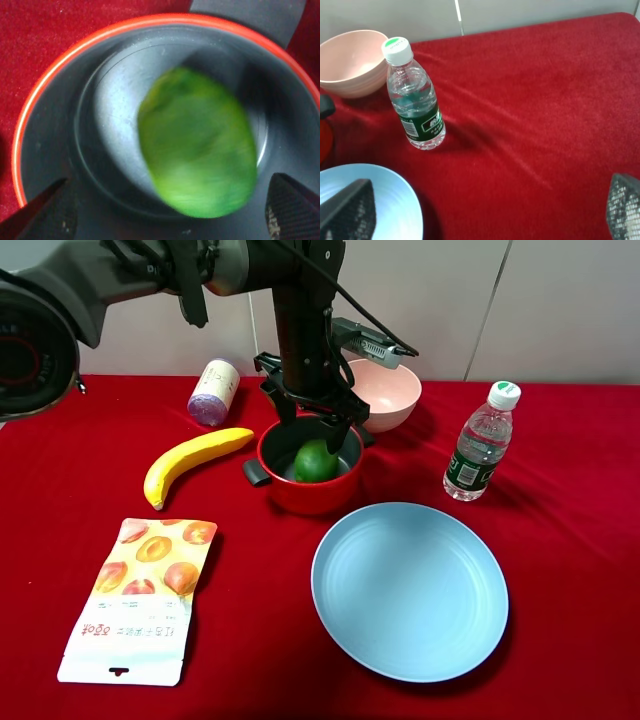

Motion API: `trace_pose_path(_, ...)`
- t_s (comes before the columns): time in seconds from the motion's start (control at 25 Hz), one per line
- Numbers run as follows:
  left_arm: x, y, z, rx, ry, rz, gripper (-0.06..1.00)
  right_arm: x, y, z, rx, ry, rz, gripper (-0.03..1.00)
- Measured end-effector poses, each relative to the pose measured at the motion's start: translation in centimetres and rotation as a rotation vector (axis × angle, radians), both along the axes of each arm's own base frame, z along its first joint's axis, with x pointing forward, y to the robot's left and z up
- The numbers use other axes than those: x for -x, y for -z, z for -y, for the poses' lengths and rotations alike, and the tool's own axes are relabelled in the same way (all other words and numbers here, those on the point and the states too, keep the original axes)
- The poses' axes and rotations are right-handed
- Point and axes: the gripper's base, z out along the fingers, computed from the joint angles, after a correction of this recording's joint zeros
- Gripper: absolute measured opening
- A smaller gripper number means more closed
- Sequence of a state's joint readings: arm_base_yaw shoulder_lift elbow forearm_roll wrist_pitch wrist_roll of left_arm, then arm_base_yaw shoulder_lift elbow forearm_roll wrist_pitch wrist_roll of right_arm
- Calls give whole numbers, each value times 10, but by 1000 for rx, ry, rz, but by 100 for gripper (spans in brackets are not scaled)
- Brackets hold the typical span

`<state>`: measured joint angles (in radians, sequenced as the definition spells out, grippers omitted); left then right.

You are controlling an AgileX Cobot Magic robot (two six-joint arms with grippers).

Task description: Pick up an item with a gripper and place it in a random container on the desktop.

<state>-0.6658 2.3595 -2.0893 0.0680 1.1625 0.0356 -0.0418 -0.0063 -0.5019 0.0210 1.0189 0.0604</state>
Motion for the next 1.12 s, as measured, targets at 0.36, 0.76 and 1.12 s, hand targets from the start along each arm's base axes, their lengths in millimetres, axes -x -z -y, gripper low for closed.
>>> trace_pose_path(0.36,2,-21,-2,27,0,34,76,0,0,0,0,0,0,69)
trace_pose_path(0.76,8,-49,-2,91,-5,56,88,0,0,0,0,0,0,69)
trace_pose_path(1.12,19,-100,-11,157,0,140,99,0,0,0,0,0,0,69)
